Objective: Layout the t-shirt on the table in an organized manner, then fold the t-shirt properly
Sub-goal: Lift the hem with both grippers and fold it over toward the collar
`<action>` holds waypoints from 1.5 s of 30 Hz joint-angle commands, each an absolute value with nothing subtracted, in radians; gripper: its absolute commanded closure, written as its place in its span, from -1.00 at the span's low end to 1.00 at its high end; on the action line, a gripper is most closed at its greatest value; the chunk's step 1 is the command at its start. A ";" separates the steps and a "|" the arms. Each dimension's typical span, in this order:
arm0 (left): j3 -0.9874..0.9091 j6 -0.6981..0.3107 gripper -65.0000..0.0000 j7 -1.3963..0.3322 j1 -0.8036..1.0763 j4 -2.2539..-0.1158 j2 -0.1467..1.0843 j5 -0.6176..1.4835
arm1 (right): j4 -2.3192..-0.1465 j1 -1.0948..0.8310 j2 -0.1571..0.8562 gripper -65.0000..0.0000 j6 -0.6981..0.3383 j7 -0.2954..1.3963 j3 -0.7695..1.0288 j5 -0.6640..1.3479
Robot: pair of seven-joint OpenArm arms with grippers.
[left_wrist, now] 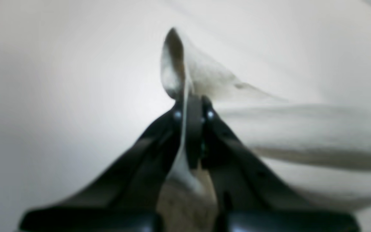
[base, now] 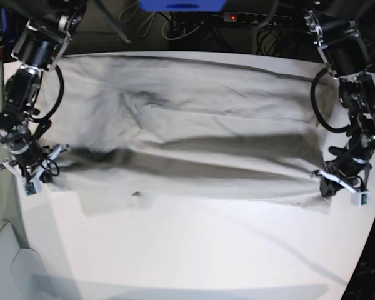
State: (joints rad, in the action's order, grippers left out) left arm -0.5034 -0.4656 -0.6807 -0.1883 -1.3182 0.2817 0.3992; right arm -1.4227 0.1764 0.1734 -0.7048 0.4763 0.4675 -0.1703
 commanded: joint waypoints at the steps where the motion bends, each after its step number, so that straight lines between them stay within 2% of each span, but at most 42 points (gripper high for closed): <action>1: -0.515 -0.469 0.99 -0.664 -0.197 -1.351 0.294 0.430 | -1.478 0.185 0.183 1.00 -0.698 0.455 0.473 -0.157; 20: -0.674 -0.469 0.99 -0.670 0.176 -1.638 0.291 0.803 | -1.910 -0.122 0.090 1.00 -0.698 0.605 0.529 -0.157; 31: -0.676 -0.469 0.99 -0.668 0.314 -1.670 0.291 0.889 | -1.928 -0.259 0.073 1.00 -0.698 0.604 0.529 -0.157; 45: -0.720 -0.469 0.99 -0.670 0.406 -1.659 0.292 0.894 | -1.926 -0.291 0.073 1.00 -0.698 0.604 0.529 -0.157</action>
